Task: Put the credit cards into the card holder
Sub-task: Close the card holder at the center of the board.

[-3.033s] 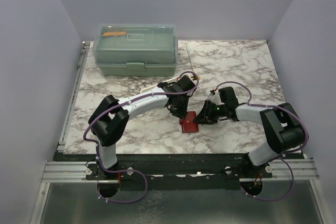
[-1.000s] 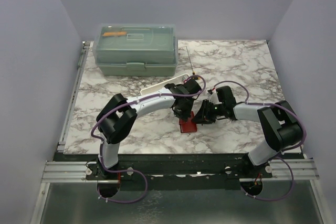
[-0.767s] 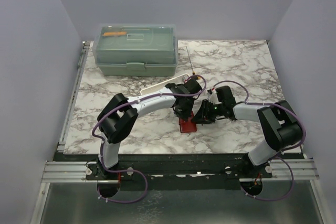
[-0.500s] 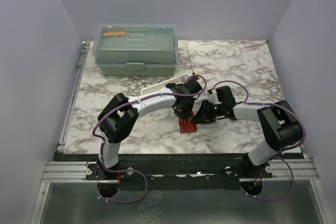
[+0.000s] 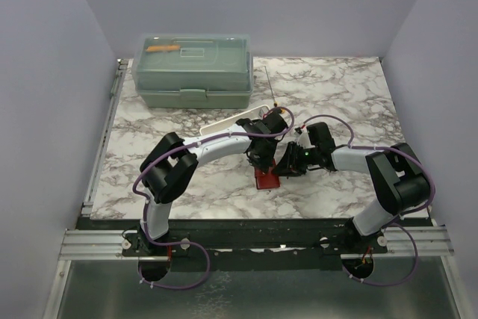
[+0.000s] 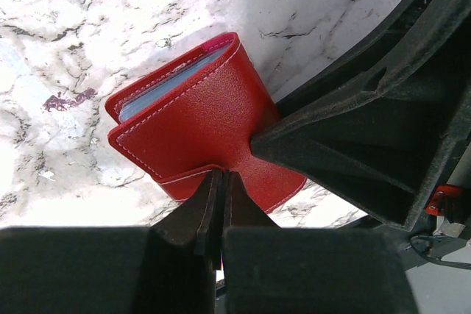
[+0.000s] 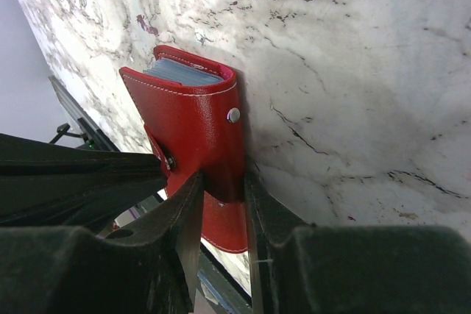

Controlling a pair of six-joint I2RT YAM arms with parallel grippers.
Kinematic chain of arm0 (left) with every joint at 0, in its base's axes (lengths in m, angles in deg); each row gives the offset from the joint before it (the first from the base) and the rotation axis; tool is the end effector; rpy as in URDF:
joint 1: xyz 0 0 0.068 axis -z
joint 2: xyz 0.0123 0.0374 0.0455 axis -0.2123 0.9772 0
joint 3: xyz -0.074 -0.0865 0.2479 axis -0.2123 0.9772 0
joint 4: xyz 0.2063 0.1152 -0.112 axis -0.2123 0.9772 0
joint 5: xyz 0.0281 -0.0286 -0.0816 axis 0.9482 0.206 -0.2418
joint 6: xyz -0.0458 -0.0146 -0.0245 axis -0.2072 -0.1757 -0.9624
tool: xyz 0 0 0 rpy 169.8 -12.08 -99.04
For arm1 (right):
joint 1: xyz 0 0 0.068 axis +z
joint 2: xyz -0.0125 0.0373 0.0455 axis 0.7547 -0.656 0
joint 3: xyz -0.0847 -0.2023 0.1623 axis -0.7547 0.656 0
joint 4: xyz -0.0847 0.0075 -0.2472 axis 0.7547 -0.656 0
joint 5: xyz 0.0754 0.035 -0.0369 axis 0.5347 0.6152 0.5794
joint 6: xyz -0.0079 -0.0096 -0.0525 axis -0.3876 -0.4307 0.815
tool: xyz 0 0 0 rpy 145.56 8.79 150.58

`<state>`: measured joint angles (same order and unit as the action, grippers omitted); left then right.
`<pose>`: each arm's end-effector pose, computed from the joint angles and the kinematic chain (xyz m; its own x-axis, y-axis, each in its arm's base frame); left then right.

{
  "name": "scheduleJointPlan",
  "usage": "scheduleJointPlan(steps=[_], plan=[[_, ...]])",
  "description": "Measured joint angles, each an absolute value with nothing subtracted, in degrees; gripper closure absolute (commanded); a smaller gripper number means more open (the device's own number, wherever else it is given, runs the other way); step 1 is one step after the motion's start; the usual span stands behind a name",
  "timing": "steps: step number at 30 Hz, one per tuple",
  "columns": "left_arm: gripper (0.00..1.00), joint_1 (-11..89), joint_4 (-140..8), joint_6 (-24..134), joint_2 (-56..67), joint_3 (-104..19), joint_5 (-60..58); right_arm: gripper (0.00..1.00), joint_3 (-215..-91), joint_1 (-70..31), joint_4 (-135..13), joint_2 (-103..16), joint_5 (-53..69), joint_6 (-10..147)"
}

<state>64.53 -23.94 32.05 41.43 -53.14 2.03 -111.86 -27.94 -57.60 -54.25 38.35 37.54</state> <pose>0.2424 -0.3188 0.1938 -0.9276 0.2733 -0.2548 0.3414 0.8971 -0.2806 0.2452 0.1178 0.1195 -0.9781 0.1444 -0.1497 -0.0172 0.6611 0.7501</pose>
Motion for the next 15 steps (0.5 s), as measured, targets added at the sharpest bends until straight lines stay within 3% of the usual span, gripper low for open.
scheduleJointPlan(steps=[15], plan=[[1.00, 64.2, -31.6, 30.3, 41.2, -48.6, -0.6, 0.72, -111.9, -27.9, -57.6, -54.3, 38.3, 37.6]])
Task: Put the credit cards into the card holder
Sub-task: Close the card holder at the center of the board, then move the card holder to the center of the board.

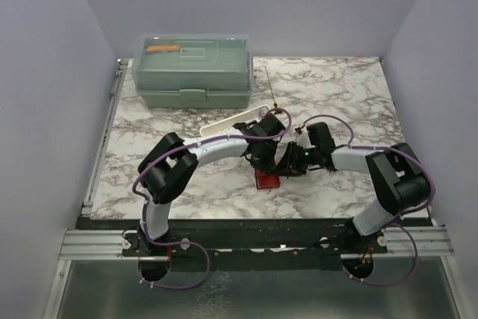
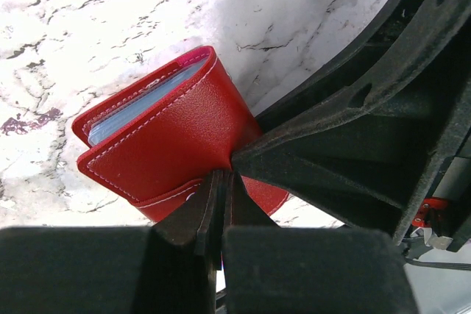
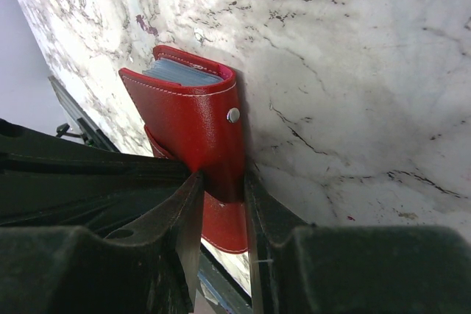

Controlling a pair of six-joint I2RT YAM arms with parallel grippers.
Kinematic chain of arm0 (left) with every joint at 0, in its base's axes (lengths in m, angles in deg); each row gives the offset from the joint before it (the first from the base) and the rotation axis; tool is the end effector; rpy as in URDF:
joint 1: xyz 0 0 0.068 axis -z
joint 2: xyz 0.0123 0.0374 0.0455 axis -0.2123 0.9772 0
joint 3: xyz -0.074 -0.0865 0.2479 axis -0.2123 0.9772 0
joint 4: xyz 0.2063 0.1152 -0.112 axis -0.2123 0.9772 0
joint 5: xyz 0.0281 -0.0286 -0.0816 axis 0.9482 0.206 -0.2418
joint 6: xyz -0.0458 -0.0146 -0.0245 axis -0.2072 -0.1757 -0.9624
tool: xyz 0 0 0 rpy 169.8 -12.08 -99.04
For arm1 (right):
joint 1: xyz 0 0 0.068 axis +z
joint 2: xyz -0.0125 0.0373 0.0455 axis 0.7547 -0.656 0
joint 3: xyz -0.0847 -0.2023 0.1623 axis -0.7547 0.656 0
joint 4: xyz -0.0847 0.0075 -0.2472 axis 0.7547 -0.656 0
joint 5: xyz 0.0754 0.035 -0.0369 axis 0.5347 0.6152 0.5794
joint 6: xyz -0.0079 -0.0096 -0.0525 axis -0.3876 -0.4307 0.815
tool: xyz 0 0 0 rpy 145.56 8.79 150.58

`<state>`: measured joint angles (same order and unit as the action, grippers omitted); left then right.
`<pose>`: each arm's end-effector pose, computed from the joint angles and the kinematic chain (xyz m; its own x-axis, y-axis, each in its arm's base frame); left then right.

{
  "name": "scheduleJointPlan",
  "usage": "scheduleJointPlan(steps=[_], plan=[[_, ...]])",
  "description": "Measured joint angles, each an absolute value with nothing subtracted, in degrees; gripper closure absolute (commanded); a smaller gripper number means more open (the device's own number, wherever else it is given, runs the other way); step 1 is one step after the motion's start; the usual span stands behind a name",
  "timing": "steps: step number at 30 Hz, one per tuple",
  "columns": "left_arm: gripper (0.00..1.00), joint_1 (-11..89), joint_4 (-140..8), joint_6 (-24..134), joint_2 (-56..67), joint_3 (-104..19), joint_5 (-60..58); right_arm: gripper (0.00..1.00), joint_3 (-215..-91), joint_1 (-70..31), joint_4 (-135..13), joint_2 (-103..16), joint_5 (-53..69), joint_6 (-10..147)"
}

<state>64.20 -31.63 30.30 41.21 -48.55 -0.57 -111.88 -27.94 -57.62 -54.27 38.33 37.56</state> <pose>0.2425 -0.3178 0.1784 -0.9339 0.2389 -0.2659 0.3246 0.8783 -0.3510 0.2453 0.1178 0.1194 -0.9781 0.1443 -0.1497 -0.0172 0.6614 0.7498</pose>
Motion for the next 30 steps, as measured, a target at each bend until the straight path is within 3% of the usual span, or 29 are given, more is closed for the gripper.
scheduleJointPlan(steps=[6, 15, 17, 20, 24, 30], plan=[[0.99, 63.7, -34.7, 29.3, 39.5, -45.8, -1.0, 0.68, -111.9, -27.9, -57.7, -54.3, 38.3, 37.6], [0.44, 64.4, -25.8, 31.7, 36.6, -51.4, 3.0, 0.13, -117.5, -27.0, -66.8, -50.6, 32.1, 44.2], [0.39, 64.5, -24.5, 32.8, 33.1, -52.7, 3.7, 0.02, -119.4, -26.5, -69.4, -49.2, 29.0, 46.4], [0.26, 64.5, -23.3, 34.3, 24.3, -53.4, 5.6, 0.00, -122.4, -23.7, -72.4, -48.4, 25.0, 47.9], [0.18, 64.4, -21.8, 35.3, 12.4, -53.6, 9.6, 0.00, -126.7, -15.2, -75.2, -50.6, 17.0, 44.9], [0.14, 63.3, -19.1, 35.7, -5.7, -52.0, 17.8, 0.01, -138.1, -2.5, -85.3, -61.8, -3.4, 33.1]])
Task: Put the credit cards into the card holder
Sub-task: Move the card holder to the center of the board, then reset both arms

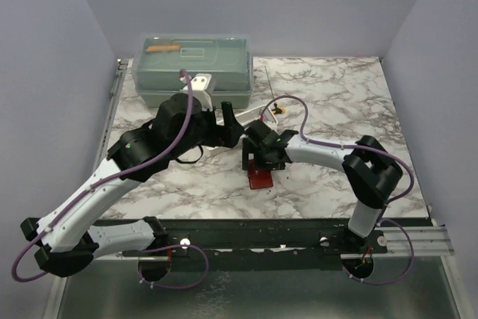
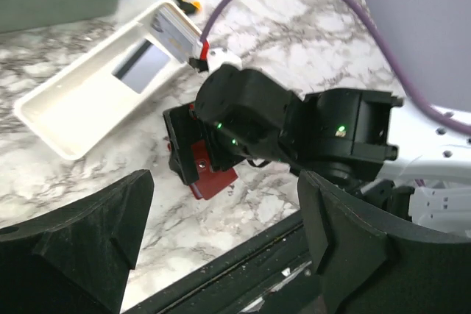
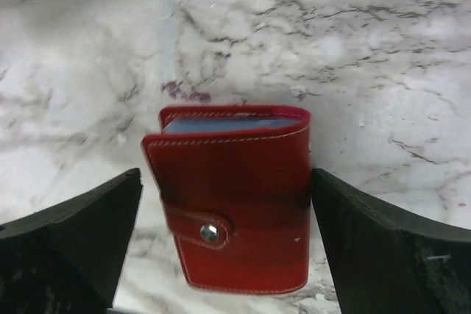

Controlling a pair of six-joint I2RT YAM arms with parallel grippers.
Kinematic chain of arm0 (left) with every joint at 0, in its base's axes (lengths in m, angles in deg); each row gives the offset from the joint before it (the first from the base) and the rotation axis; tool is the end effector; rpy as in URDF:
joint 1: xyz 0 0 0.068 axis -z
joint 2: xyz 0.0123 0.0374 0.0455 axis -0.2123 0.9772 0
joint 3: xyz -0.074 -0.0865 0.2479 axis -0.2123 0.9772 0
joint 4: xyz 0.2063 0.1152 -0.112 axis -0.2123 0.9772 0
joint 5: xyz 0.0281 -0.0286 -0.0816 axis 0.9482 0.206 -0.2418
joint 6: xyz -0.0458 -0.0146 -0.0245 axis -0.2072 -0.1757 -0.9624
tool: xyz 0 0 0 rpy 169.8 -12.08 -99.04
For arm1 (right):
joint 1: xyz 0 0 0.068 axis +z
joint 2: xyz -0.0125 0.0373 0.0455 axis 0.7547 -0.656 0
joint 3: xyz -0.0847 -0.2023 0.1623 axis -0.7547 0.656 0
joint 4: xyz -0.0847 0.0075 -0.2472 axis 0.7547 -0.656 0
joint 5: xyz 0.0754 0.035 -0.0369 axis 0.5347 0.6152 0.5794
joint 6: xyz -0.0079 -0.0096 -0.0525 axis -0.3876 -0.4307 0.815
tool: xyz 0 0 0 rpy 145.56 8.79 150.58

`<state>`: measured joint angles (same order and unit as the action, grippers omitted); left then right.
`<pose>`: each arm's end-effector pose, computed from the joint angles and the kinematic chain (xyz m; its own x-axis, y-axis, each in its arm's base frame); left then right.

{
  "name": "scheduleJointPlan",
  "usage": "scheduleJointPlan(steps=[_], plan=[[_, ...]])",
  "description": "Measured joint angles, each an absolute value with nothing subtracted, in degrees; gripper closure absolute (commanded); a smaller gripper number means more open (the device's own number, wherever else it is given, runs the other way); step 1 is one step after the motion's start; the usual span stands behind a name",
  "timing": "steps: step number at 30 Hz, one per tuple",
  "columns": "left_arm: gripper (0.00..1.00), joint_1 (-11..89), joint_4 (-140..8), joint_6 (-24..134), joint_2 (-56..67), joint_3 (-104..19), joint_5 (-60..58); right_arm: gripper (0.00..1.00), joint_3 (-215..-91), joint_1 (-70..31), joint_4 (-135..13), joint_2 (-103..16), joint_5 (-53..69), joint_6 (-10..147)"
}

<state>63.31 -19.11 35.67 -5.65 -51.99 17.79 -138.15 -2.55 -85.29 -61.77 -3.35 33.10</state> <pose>0.1420 -0.1654 0.4323 -0.5886 -0.0786 -0.8046 0.4199 0.8207 -0.3874 0.2372 0.2460 0.1690 -0.9288 -0.0004 -0.3707 -0.1025 0.9613 0.2557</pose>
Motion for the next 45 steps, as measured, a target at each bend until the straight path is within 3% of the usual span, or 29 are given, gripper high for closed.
scheduleJointPlan(steps=[3, 7, 9, 11, 16, 18, 19, 21, 22, 28, 37, 45], plan=[[0.13, 62.8, -17.3, 35.5, -10.8, -50.6, 20.2, 0.05, -143.9, 1.3, -90.6, -66.7, -13.6, 28.8], [0.13, 62.8, -15.0, 35.2, -13.8, -48.8, 21.6, 0.18, -145.5, 2.0, -95.9, -68.4, -22.5, 24.4], [0.13, 62.8, -14.2, 35.1, -14.3, -47.7, 21.8, 0.30, -142.5, -0.7, -95.4, -65.9, -23.8, 24.1], [0.13, 62.8, -13.7, 35.0, -14.4, -46.7, 21.8, 0.37, -137.0, -7.1, -94.0, -61.4, -22.8, 25.2], [0.13, 62.8, -13.0, 35.1, -14.4, -46.3, 21.7, 0.37, -127.0, -33.5, -90.7, -49.9, -20.9, 31.8], [0.13, 62.8, -13.0, 35.1, -14.4, -46.3, 21.4, 0.36, -126.4, -40.3, -90.6, -47.5, -21.2, 34.7], [0.13, 62.8, -13.0, 35.1, -14.5, -46.3, 21.2, 0.30, -126.4, -42.5, -90.3, -46.6, -21.2, 36.1], [0.11, 62.8, -13.0, 35.1, -14.7, -46.3, 20.8, 0.06, -126.9, -45.8, -89.8, -45.9, -20.7, 38.8], [0.03, 62.8, -13.0, 35.1, -14.9, -46.3, 20.7, 0.01, -127.7, -47.0, -90.1, -45.9, -20.5, 40.3], [0.01, 62.8, -12.9, 35.3, -15.6, -47.9, 20.7, 0.01, -136.7, -48.8, -94.1, -43.3, -18.6, 48.3], [0.01, 62.8, -18.3, 38.7, -20.0, -53.9, 28.0, 0.00, -156.4, -48.7, -98.0, -20.2, -4.6, 57.4], [0.01, 62.8, -29.1, 45.5, -25.4, -60.3, 35.5, 0.00, -165.0, -48.7, -94.4, -8.0, -3.0, 62.5]])
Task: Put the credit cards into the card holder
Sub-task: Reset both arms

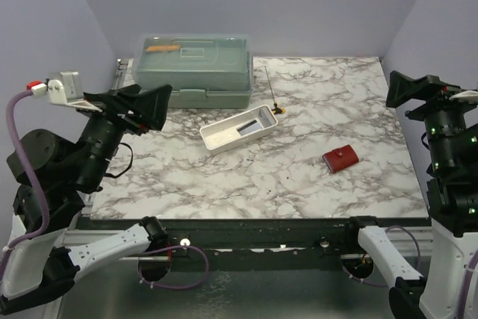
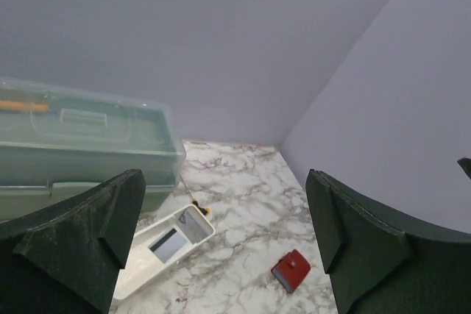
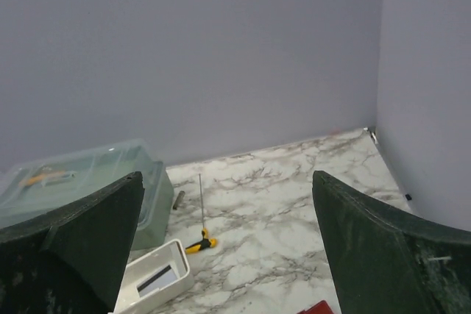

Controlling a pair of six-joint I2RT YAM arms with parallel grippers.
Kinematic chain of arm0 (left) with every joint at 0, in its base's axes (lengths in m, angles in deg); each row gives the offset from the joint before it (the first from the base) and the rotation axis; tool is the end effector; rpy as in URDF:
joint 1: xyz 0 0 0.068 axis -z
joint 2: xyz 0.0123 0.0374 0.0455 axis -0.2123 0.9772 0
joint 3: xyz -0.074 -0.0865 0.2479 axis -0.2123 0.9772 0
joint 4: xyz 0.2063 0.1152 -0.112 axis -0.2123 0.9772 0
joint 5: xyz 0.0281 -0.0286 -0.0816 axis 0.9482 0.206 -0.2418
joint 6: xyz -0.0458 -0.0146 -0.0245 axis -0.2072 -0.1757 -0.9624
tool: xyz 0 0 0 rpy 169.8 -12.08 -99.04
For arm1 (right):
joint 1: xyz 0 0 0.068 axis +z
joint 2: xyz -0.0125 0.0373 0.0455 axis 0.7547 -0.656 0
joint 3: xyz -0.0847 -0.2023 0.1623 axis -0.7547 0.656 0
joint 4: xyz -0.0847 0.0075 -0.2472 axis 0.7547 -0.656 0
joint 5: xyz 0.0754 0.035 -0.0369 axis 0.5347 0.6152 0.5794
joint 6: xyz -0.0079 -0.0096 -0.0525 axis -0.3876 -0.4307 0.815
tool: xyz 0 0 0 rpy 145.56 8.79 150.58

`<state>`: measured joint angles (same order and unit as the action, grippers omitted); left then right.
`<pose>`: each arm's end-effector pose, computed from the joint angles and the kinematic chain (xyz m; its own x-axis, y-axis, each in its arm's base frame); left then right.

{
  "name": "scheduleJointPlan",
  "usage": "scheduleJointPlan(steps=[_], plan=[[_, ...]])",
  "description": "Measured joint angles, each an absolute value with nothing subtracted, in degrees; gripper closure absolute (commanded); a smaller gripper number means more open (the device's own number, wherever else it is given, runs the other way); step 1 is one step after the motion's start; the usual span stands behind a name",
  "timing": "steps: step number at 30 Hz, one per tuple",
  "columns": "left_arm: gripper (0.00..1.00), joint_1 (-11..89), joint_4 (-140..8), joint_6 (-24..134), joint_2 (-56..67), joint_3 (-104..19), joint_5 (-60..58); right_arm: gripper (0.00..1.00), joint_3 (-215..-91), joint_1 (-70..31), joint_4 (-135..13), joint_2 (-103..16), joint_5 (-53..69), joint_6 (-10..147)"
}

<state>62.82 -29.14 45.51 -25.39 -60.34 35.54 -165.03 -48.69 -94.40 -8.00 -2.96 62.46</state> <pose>0.0535 -0.0386 0.5355 -0.0277 -0.4681 -0.8832 0.4030 0.8033 -0.4384 0.0872 -0.0017 0.5266 0.1487 0.2262 -0.9627 0.0226 0.9725 0.2320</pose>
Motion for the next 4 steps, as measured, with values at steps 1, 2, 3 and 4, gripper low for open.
scheduleJointPlan(steps=[1, 2, 3, 4], plan=[[0.01, 62.8, -30.5, 46.4, -25.9, -60.5, 36.4, 0.00, -164.9, -48.7, -94.1, -7.0, -3.0, 62.8], [0.01, 62.8, -31.2, 46.8, -26.1, -60.5, 36.8, 0.00, -164.2, -48.7, -93.2, -5.8, -2.8, 63.1], [0.01, 62.8, -31.9, 47.5, -26.4, -60.5, 37.5, 0.00, -163.2, -48.7, -92.5, -4.5, -2.6, 63.3], [0.01, 62.8, -32.4, 47.8, -26.4, -60.5, 37.9, 0.00, -162.4, -48.7, -92.3, -3.4, -2.3, 63.4]])
